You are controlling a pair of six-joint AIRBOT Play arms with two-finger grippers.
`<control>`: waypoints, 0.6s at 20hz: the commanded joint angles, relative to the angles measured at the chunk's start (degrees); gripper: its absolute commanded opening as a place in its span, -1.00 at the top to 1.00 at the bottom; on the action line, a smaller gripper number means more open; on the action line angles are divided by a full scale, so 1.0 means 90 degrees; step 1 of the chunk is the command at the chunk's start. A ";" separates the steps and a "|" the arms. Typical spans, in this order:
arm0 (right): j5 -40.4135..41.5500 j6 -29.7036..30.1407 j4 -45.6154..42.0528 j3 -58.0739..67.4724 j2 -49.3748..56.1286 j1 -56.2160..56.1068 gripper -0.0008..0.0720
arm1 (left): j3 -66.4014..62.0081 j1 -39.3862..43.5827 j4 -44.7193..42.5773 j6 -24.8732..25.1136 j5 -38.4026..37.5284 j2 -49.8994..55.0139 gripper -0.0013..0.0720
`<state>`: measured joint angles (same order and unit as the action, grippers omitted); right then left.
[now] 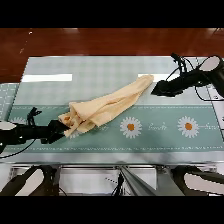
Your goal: Fold the shirts.
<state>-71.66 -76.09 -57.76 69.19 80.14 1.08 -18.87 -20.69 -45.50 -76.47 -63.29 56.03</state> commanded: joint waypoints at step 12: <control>-0.0010 -0.0189 0.0036 -0.0665 -0.0015 -0.0882 -0.34 | 0.0002 0.0818 0.0148 0.0112 0.1112 0.0840 0.89</control>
<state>-74.65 -76.55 -55.37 66.54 80.07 -2.48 -18.87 -13.43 -41.28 -77.38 -53.78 63.79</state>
